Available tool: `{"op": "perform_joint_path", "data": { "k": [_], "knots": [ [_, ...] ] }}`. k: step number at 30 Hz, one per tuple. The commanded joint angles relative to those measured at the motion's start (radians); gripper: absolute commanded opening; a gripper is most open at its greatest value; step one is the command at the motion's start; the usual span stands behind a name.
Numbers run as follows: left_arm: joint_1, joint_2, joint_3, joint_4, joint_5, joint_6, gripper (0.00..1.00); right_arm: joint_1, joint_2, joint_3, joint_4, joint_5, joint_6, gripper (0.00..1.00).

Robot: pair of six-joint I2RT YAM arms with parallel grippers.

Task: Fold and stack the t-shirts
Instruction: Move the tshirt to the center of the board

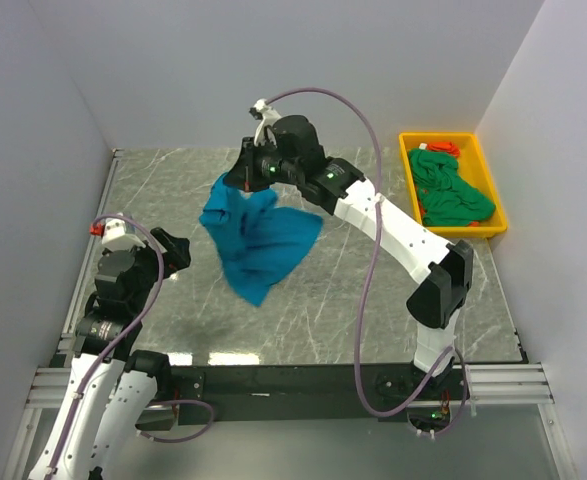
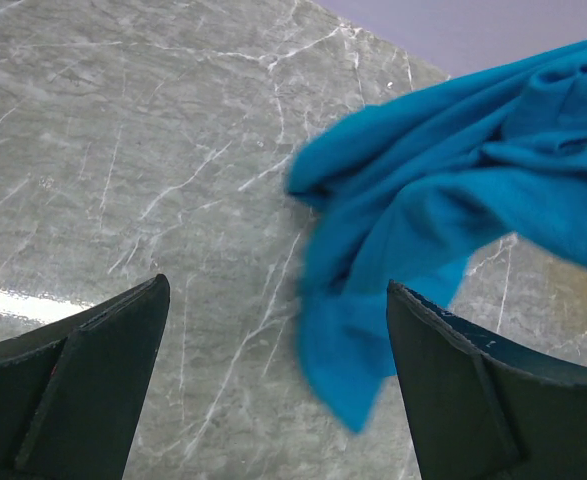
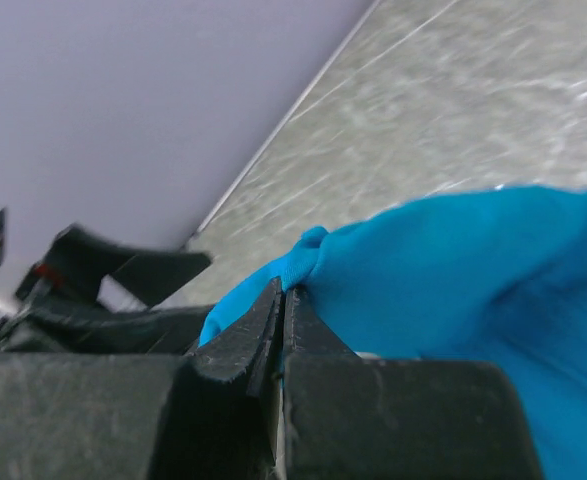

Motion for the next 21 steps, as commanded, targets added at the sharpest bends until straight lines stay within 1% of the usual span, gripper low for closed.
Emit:
{"op": "perform_joint_path", "data": {
  "k": [1,3,6,8,10,11,12,13,14,15,16,18,19,21],
  "knots": [
    [0.009,-0.004,0.000,0.037,0.025,0.008,0.95,-0.003,-0.018,0.005,0.066,-0.078,0.050,0.00],
    [0.012,-0.007,-0.003,0.040,0.031,0.008,0.95,-0.001,-0.050,0.023,0.065,-0.075,0.038,0.00],
    [0.016,-0.002,-0.003,0.045,0.036,0.008,0.95,-0.009,-0.116,0.058,0.032,-0.026,-0.010,0.00],
    [0.018,0.005,-0.003,0.043,0.037,0.008,0.95,-0.019,-0.157,0.049,0.005,0.069,-0.071,0.00],
    [0.018,0.015,-0.003,0.045,0.044,0.009,0.95,-0.036,-0.234,0.005,-0.024,0.135,-0.116,0.00],
    [0.018,0.018,-0.003,0.046,0.044,0.009,0.95,-0.052,-0.265,-0.076,-0.026,0.176,-0.119,0.00],
    [0.019,0.022,-0.003,0.048,0.047,0.011,0.95,-0.096,-0.338,-0.127,-0.008,0.181,-0.116,0.00],
    [0.019,0.027,-0.005,0.048,0.057,0.012,0.95,-0.121,-0.377,-0.250,0.011,0.177,-0.099,0.00],
    [0.019,0.033,-0.005,0.049,0.060,0.012,0.95,-0.154,-0.415,-0.317,0.032,0.161,-0.084,0.00],
    [0.019,0.036,-0.006,0.052,0.063,0.014,0.95,-0.214,-0.490,-0.381,0.073,0.125,-0.068,0.00],
    [0.021,0.041,-0.005,0.054,0.077,0.014,0.95,-0.243,-0.524,-0.493,0.089,0.111,-0.042,0.00],
    [0.022,0.054,-0.005,0.055,0.079,0.015,0.95,-0.301,-0.613,-0.582,0.104,0.114,-0.039,0.00],
    [0.024,0.064,-0.003,0.055,0.083,0.017,0.95,-0.311,-0.636,-0.645,0.098,0.129,-0.053,0.00],
    [0.025,0.071,-0.001,0.057,0.085,0.018,0.95,-0.323,-0.693,-0.691,0.069,0.185,-0.070,0.00]
  ]
}}
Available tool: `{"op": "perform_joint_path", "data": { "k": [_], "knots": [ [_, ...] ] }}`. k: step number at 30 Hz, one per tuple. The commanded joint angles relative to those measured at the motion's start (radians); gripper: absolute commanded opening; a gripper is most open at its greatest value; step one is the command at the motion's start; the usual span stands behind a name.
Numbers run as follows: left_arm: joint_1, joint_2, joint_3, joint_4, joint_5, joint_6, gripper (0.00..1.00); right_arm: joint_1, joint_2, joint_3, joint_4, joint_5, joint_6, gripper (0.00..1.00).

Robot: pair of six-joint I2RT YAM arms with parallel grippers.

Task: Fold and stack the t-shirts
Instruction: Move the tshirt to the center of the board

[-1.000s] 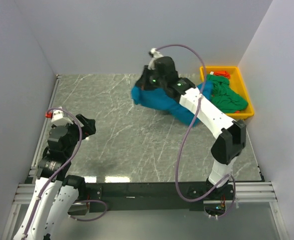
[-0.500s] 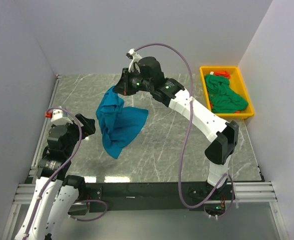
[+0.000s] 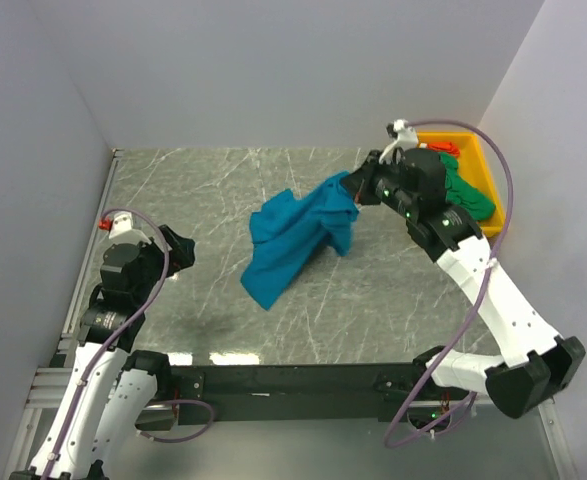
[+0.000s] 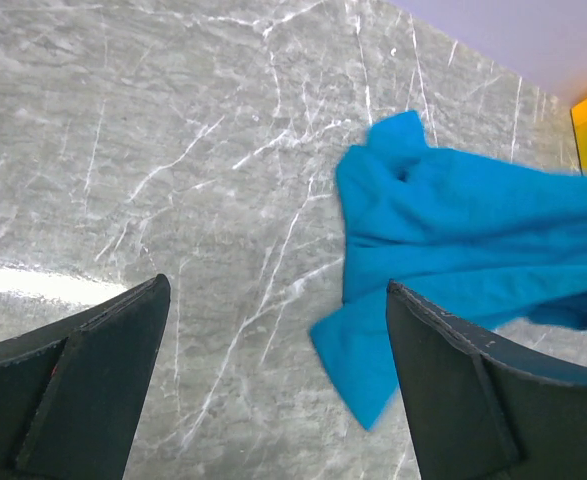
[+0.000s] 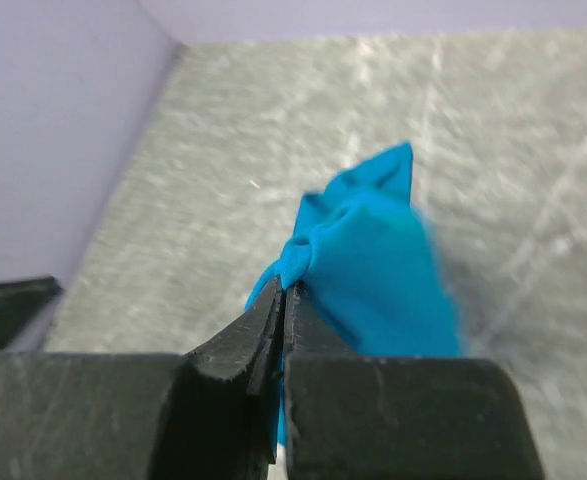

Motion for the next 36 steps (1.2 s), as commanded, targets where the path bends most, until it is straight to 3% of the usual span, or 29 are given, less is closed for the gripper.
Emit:
{"op": "perform_joint_path", "data": {
  "k": [1,6,12,15,21,22,24,25,26,29,32,36],
  "knots": [
    [0.007,0.014,0.003,0.046,0.030,0.018,0.95,-0.010,-0.064,-0.104,0.026,0.056,-0.029,0.00],
    [0.012,0.017,0.003,0.047,0.035,0.018,0.94,-0.027,-0.086,-0.108,0.001,0.089,-0.067,0.00],
    [0.022,-0.006,0.003,0.041,-0.002,0.007,0.95,0.000,0.069,0.056,0.109,-0.117,0.026,0.00],
    [0.027,-0.030,0.002,0.038,-0.024,-0.001,0.94,0.107,0.239,0.217,0.123,-0.137,0.045,0.00],
    [0.030,-0.069,0.002,0.024,-0.073,-0.013,0.93,0.316,0.667,0.770,0.002,-0.187,0.069,0.01],
    [0.032,-0.075,0.000,0.028,-0.068,-0.013,0.93,0.330,0.711,0.828,-0.012,-0.190,0.074,0.13],
    [0.030,-0.081,-0.005,0.037,-0.060,-0.010,0.93,0.364,0.836,0.990,-0.084,-0.195,0.054,0.28],
    [0.032,-0.082,-0.005,0.040,-0.056,-0.008,0.93,0.387,0.865,1.032,-0.110,-0.195,0.047,0.42],
    [0.032,-0.082,-0.006,0.043,-0.045,-0.007,0.93,0.393,0.899,1.054,-0.156,-0.194,0.037,0.46],
    [0.030,-0.072,-0.009,0.055,-0.009,0.002,0.93,0.395,0.829,0.945,-0.154,-0.135,0.007,0.52],
    [0.032,-0.055,-0.017,0.081,0.027,0.008,0.94,0.372,0.650,0.651,-0.070,-0.017,-0.030,0.57],
    [0.030,0.005,-0.018,0.107,0.117,0.025,0.95,0.291,0.441,0.236,0.018,0.006,-0.018,0.58]
  ]
}}
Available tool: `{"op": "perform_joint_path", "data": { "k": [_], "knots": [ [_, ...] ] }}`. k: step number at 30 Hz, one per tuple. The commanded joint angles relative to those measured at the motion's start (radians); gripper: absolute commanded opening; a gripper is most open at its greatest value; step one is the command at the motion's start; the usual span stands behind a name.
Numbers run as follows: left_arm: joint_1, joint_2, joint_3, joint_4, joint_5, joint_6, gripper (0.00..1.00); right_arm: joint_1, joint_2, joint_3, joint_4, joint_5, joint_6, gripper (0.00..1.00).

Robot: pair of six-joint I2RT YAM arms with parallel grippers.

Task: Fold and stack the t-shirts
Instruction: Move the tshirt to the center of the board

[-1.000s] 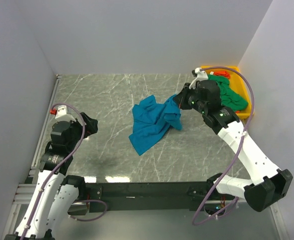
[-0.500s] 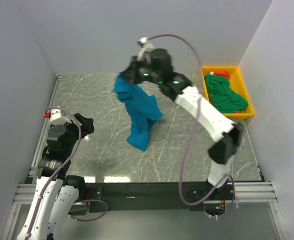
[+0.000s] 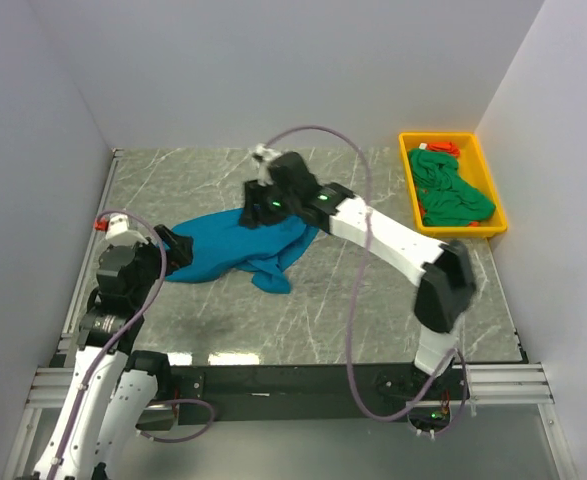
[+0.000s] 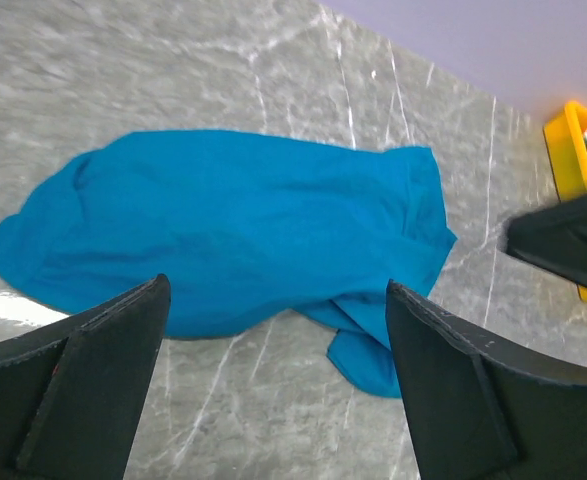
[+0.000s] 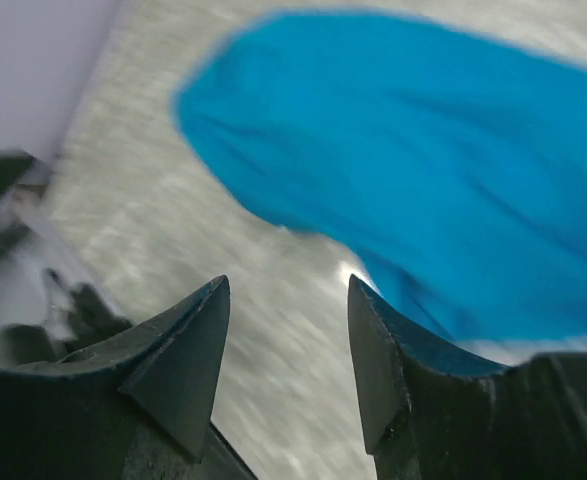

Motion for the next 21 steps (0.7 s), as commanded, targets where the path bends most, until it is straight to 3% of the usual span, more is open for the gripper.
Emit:
{"op": "perform_joint_path", "data": {
  "k": [1,6,12,21],
  "knots": [
    [0.003,0.073,-0.002,0.068,0.110,0.028,0.95,-0.092,-0.233,-0.222,0.112,0.068,-0.015,0.58],
    [-0.010,0.199,0.020,0.062,0.202,0.036,0.96,-0.149,-0.406,-0.568,0.194,0.037,-0.053,0.56],
    [-0.047,0.292,0.024,0.042,0.184,0.011,0.96,-0.150,-0.445,-0.800,0.359,-0.027,-0.085,0.56],
    [-0.047,0.280,0.026,0.019,0.064,0.011,0.96,-0.090,-0.270,-0.795,0.458,-0.117,-0.154,0.58]
  ]
}}
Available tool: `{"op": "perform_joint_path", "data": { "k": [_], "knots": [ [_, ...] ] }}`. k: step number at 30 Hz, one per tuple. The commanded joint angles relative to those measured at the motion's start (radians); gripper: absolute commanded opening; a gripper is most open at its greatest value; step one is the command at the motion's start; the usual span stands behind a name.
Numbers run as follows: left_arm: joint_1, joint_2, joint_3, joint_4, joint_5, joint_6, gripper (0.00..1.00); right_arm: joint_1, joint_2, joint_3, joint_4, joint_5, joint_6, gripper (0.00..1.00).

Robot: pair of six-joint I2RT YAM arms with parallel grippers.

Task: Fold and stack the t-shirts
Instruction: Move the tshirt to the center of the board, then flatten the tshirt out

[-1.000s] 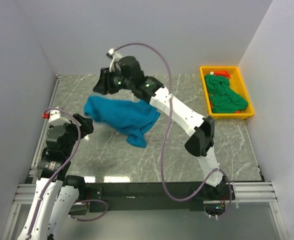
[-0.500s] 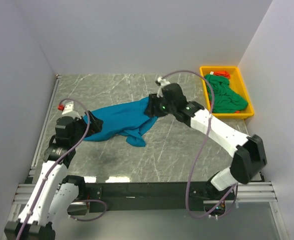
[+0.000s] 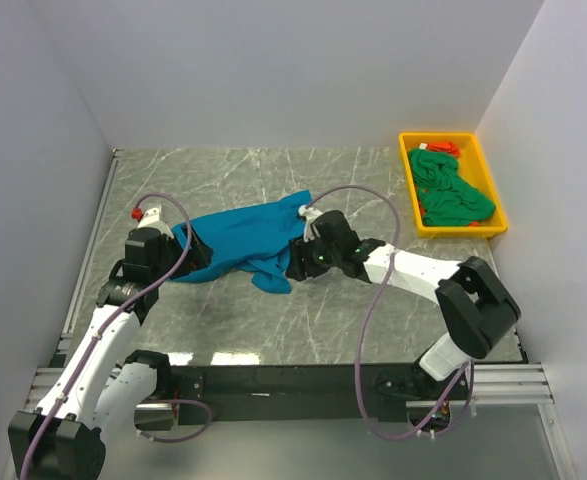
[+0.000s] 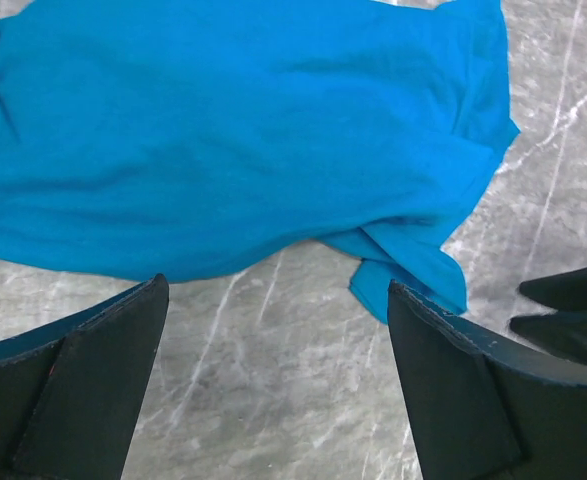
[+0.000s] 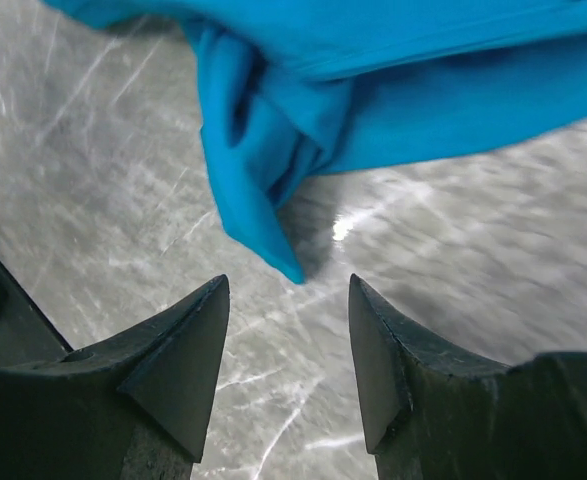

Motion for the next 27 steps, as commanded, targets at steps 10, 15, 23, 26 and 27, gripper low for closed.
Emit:
{"op": "perform_joint_path", "data": {
  "k": [10,15,23,26,27],
  "knots": [
    [-0.003,0.009,0.030,0.014,-0.030,0.005,0.96,0.062,0.222,0.120,0.084,-0.028,-0.098,0.58],
    [-0.005,0.009,0.030,0.014,-0.032,0.008,0.96,0.066,0.248,0.140,0.063,-0.030,-0.106,0.32],
    [-0.006,0.031,0.028,0.012,-0.010,0.012,0.97,0.034,0.028,0.059,-0.090,0.244,-0.121,0.00],
    [-0.037,0.054,0.034,0.006,-0.007,0.014,0.97,-0.024,-0.072,0.042,-0.171,0.355,-0.077,0.00],
    [-0.050,0.065,0.038,0.002,-0.010,0.012,0.97,-0.039,-0.092,0.041,-0.193,0.378,-0.063,0.00]
  ]
}}
